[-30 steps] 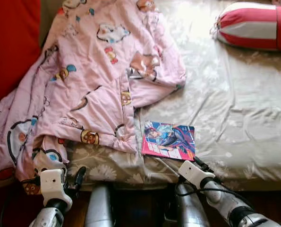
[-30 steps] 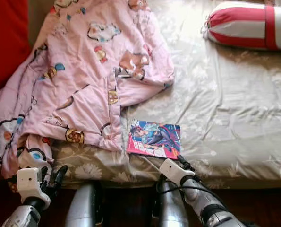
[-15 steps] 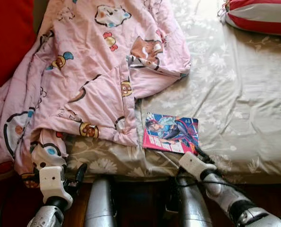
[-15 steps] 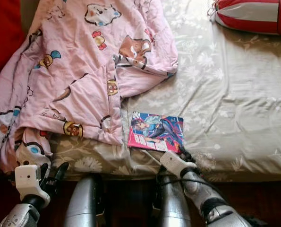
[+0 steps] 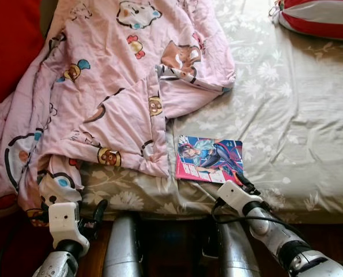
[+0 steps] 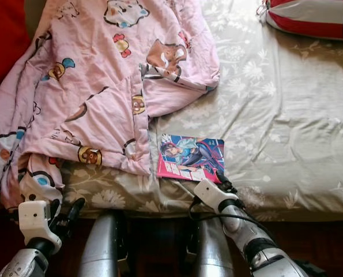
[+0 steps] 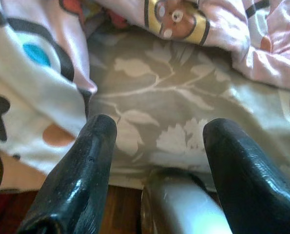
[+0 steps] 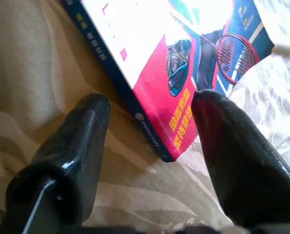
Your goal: Clean up the room
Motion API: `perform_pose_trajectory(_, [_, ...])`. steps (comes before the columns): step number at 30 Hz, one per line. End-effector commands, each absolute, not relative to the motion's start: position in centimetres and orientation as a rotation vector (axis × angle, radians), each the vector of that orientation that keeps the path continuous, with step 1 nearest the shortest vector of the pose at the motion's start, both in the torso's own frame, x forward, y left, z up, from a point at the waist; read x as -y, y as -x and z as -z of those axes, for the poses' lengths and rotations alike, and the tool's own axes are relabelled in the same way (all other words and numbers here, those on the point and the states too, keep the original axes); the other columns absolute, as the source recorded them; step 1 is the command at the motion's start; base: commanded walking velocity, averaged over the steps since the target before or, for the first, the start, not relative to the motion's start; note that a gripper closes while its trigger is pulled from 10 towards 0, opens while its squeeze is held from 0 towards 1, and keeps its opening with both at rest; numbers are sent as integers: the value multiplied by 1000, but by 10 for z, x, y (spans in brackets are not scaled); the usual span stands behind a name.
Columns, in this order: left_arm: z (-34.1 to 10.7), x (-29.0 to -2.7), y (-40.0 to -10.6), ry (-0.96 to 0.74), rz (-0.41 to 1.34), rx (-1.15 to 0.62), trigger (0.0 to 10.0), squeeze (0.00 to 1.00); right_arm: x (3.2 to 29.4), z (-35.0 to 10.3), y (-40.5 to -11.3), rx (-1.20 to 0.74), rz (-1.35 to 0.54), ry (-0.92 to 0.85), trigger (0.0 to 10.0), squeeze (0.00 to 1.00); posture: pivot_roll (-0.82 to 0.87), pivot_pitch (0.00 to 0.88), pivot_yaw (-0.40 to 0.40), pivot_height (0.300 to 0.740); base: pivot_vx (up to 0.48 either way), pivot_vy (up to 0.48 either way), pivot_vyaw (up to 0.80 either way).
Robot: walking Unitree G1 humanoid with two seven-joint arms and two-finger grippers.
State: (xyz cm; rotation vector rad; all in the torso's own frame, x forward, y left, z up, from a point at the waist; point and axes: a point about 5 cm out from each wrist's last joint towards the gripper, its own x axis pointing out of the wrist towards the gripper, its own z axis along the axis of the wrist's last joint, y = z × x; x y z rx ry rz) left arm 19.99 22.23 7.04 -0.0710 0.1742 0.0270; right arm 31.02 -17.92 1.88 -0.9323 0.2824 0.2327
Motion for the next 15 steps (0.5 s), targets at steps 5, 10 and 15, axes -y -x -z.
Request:
perform_pose_trajectory(5, [-67,-224,-184,73,-48,-216,10000,0,183,-15,-304,-266,-219,938,10000,0,229,436,-5,596,0,0,0])
perform_pose_trajectory(10, [-69,-225,-177,66,-58,-226,10000,0,189,-22,-310,-258,-166,942,10000,0,230,464,-6,596,0,0,0])
perform_pose_trajectory(15, [-77,-223,-165,72,-69,-220,10000,0,198,-27,-312,-233,-126,983,10000,0,241,487,-5,596,0,0,0])
